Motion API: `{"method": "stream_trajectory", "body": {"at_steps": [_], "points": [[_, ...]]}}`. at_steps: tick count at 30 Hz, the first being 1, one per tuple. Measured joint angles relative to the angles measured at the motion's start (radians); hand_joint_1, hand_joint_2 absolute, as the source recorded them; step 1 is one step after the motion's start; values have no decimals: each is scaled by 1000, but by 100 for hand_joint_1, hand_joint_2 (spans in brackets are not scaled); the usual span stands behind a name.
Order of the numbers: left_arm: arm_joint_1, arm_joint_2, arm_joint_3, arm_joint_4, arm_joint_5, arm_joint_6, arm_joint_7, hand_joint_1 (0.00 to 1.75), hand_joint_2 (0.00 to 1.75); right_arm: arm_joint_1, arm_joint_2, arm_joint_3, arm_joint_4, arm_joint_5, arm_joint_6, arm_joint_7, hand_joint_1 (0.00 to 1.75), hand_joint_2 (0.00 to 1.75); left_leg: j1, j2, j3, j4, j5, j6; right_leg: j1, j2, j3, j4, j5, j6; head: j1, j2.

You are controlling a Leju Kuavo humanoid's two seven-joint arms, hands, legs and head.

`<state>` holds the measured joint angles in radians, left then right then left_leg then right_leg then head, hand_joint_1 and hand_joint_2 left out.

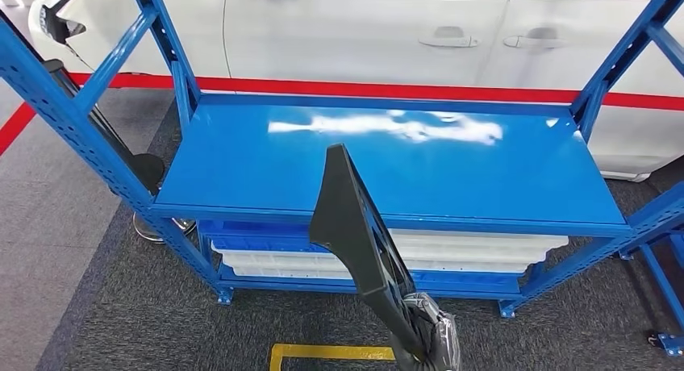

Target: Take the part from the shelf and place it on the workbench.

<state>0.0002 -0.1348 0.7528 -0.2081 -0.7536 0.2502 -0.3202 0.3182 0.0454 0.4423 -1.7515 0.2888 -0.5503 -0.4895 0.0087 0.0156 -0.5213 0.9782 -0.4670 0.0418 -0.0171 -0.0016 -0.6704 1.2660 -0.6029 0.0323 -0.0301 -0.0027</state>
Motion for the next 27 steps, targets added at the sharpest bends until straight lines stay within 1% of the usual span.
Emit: {"method": "stream_trajectory", "body": {"at_steps": [1,2,3,4,5,6,7,8,9,10,11,13,14,15,16,17,18,19,20,21,22,23,24,25,26,27], "points": [[0,0,0,0,0,0,0,0,175,1,0,-2,1,0,1,0,175,175,1,0,-14,6,7,-2,-3,0,20,-5,24,3,0,0],[0,0,0,0,-1,-1,0,0,175,2,0,-2,1,0,2,0,175,175,1,0,-29,14,12,-6,-7,0,54,-39,54,5,0,0],[0,-1,1,0,-1,-1,0,0,175,2,0,-3,1,0,2,-2,175,175,2,0,-42,24,16,-10,-10,-1,99,-94,72,6,0,0],[0,-1,1,-1,-2,-2,0,0,175,2,0,-3,1,1,2,-5,175,175,1,0,-56,34,19,-15,-10,0,142,-154,78,5,0,0],[1,-1,1,-2,-5,-3,0,0,175,2,0,-4,1,1,2,-13,175,175,0,0,-67,42,23,-21,-9,0,174,-204,72,1,0,0],[1,-1,2,-3,-8,-4,0,0,175,3,0,-5,0,-3,5,-28,175,175,-1,0,-76,49,29,-28,-7,1,190,-237,61,-3,0,0],[1,-2,3,-3,-13,-6,-1,0,175,5,0,-6,-1,-12,10,-52,175,175,-2,0,-83,52,35,-35,-3,2,191,-251,56,-10,0,0],[2,-2,5,-4,-18,-7,-1,0,175,10,0,-8,-5,-20,16,-76,175,175,-1,-1,-89,54,42,-42,-4,2,185,-256,57,-19,0,0],[3,-2,8,-4,-23,-8,-2,0,175,14,0,-9,-10,-19,21,-88,175,175,0,-3,-97,60,36,-48,-4,0,179,-258,64,-28,0,0],[4,-2,12,-5,-28,-10,-1,0,175,17,1,-11,-15,-9,24,-84,175,175,2,-5,-106,79,14,-53,-5,-1,171,-260,72,-38,0,0],[6,-2,15,-5,-32,-11,-1,0,175,20,3,-15,-17,12,24,-68,175,175,4,-6,-118,115,-24,-57,-6,-3,163,-262,81,-47,0,0],[7,-2,20,-5,-40,-14,-1,0,175,23,6,-25,-13,50,24,-45,175,175,5,-7,-146,228,-114,-61,-1,-5,145,-261,97,-56,0,0],[7,-2,22,-5,-45,-15,-1,0,175,25,7,-29,-10,57,29,-52,175,175,5,-7,-154,280,-138,-63,1,-6,134,-259,105,-58,0,0],[7,-2,25,-5,-51,-15,-1,0,175,27,7,-30,-7,57,35,-68,175,175,5,-7,-151,311,-141,-62,4,-7,123,-257,113,-58,0,0],[7,-2,28,-6,-56,-15,-1,0,175,27,7,-30,-6,55,42,-86,175,175,5,-7,-133,311,-123,-61,5,-7,110,-253,121,-57,0,0],[6,-2,31,-6,-61,-15,-1,0,175,27,7,-30,-5,57,45,-98,175,175,4,-7,-98,277,-94,-58,6,-7,98,-249,127,-56,0,0],[5,-2,34,-7,-66,-15,0,0,175,27,7,-30,-5,63,46,-101,175,175,3,-8,-51,217,-70,-52,7,-6,88,-244,133,-54,0,0],[4,-2,38,-8,-70,-15,0,0,175,28,7,-30,-5,73,44,-94,175,175,1,-9,1,145,-61,-47,8,-6,79,-239,138,-50,0,0],[1,-1,41,-9,-74,-16,-1,0,175,28,7,-30,-5,88,39,-79,175,175,-1,-10,42,83,-63,-42,9,-6,74,-236,144,-45,0,0],[-1,-1,44,-10,-78,-17,-1,0,175,28,7,-31,-5,104,32,-61,175,175,-4,-11,65,41,-71,-38,9,-7,71,-235,151,-40,0,0],[-2,-1,47,-10,-81,-18,-2,0,175,28,7,-31,-3,119,25,-44,175,175,-7,-11,72,21,-76,-35,9,-9,69,-237,159,-33,0,0],[-2,-1,51,-10,-84,-18,-3,0,175,29,7,-31,-2,131,19,-32,175,175,-6,-10,68,14,-70,-30,9,-10,68,-239,166,-27,0,0],[-2,-2,55,-10,-86,-19,-4,0,175,30,7,-31,1,135,15,-27,175,175,-5,-9,61,11,-60,-24,8,-9,65,-238,166,-21,0,0],[-2,-2,59,-10,-90,-19,-5,0,175,31,7,-31,2,129,12,-31,175,175,-3,-7,53,8,-49,-17,7,-7,57,-226,148,-16,0,0],[-2,-3,64,-11,-94,-19,-5,0,175,32,7,-31,3,117,11,-43,175,175,-1,-4,43,4,-38,-10,6,-5,45,-197,113,-12,0,0],[-2,-3,67,-11,-99,-19,-6,0,175,33,7,-31,4,98,12,-60,175,175,0,-2,31,4,-27,-5,4,-4,29,-148,64,-10,0,0]]}}
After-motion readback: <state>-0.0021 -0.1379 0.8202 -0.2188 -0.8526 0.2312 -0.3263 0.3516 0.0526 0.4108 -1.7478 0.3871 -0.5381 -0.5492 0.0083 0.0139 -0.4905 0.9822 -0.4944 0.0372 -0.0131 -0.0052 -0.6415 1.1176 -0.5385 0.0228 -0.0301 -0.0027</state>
